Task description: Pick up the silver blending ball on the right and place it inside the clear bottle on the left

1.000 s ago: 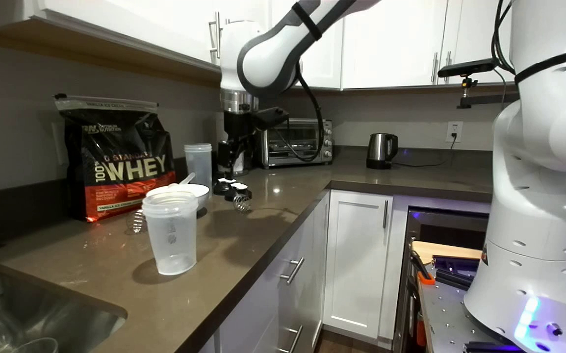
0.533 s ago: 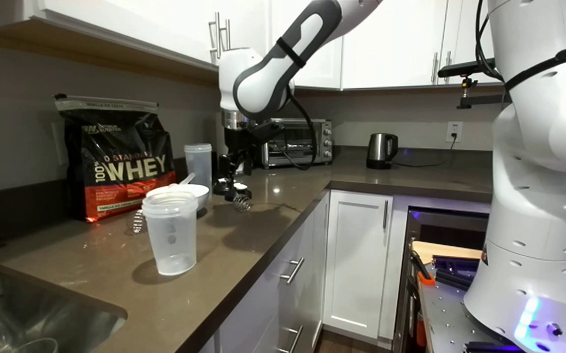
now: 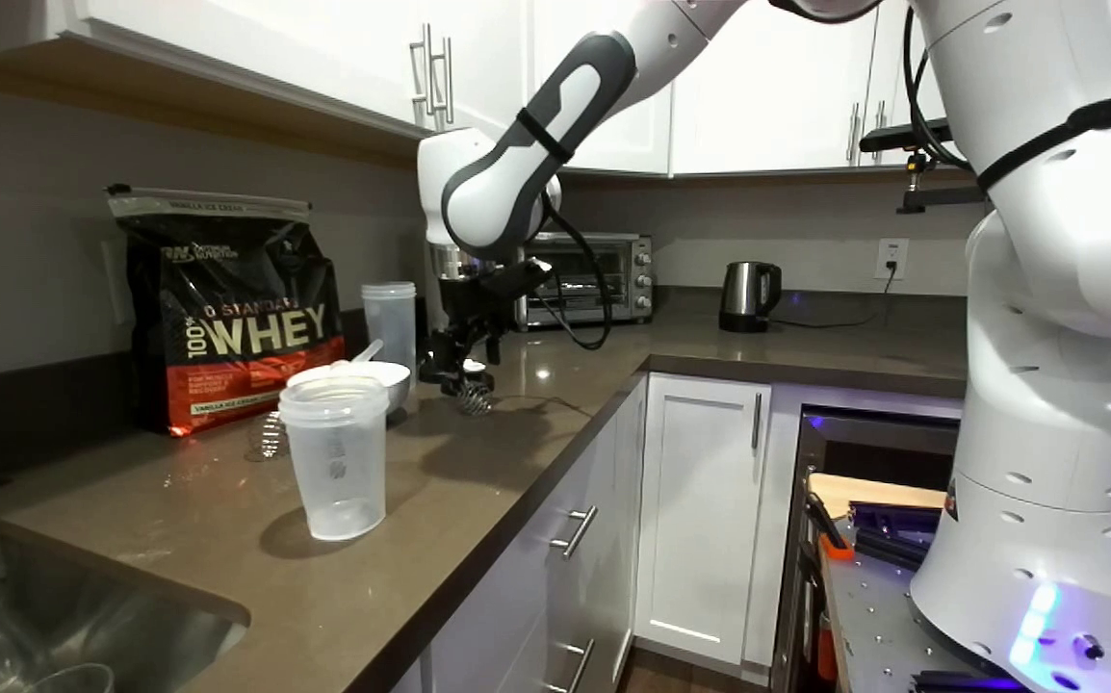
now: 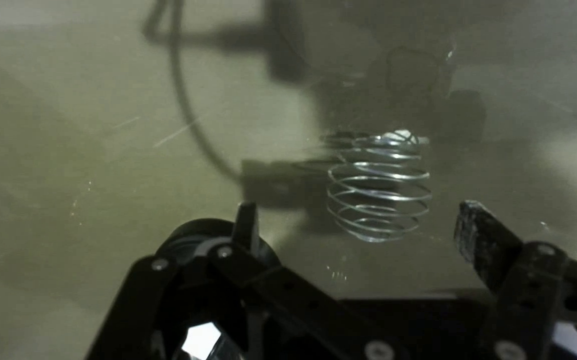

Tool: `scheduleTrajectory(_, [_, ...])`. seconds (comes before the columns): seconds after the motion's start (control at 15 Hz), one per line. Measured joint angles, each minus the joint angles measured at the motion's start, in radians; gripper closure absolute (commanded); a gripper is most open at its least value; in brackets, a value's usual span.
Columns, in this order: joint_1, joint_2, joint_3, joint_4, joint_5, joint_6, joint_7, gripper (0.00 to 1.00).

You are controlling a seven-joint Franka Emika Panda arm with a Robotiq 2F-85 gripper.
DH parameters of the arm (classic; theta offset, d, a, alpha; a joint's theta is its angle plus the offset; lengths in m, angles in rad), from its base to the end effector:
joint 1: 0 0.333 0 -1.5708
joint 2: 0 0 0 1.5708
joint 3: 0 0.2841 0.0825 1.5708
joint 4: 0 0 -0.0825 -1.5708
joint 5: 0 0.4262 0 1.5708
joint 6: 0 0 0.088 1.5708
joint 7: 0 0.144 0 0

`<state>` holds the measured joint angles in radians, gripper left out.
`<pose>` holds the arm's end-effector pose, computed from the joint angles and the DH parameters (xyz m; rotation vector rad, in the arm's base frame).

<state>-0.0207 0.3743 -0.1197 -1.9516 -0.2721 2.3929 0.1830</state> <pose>0.6386 -0.0999 0.2004 2.9011 -0.1740 0.1032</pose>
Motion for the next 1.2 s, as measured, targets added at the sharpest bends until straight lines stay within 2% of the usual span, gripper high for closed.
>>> scheduleTrajectory(0.27, [0.0,0.033,0.001,0.029,0.033,-0.052,0.0,0.1])
scheduleTrajectory(0.4, [0.0,0.046,0.001,0.042,0.046,-0.064,0.0,0.04])
scheduleTrajectory(0.47, [0.0,0.052,0.001,0.048,0.051,-0.069,0.0,0.09])
scheduleTrajectory(0.6, [0.0,0.06,0.001,0.056,0.063,-0.074,0.0,0.06])
scheduleTrajectory(0.73, [0.0,0.067,0.002,0.061,0.072,-0.075,0.0,0.14])
scheduleTrajectory(0.8, [0.0,0.07,0.002,0.063,0.076,-0.075,0.0,0.23])
scheduleTrajectory(0.87, [0.0,0.073,0.002,0.063,0.081,-0.075,0.0,0.21])
scheduleTrajectory(0.93, [0.0,0.074,0.003,0.063,0.085,-0.075,0.0,0.33])
scheduleTrajectory(1.0, [0.0,0.075,0.003,0.063,0.088,-0.075,0.0,0.35])
scheduleTrajectory(1.07, [0.0,0.076,0.003,0.063,0.09,-0.075,0.0,0.32])
scheduleTrajectory(1.2, [0.0,0.078,0.003,0.063,0.092,-0.075,0.0,0.36])
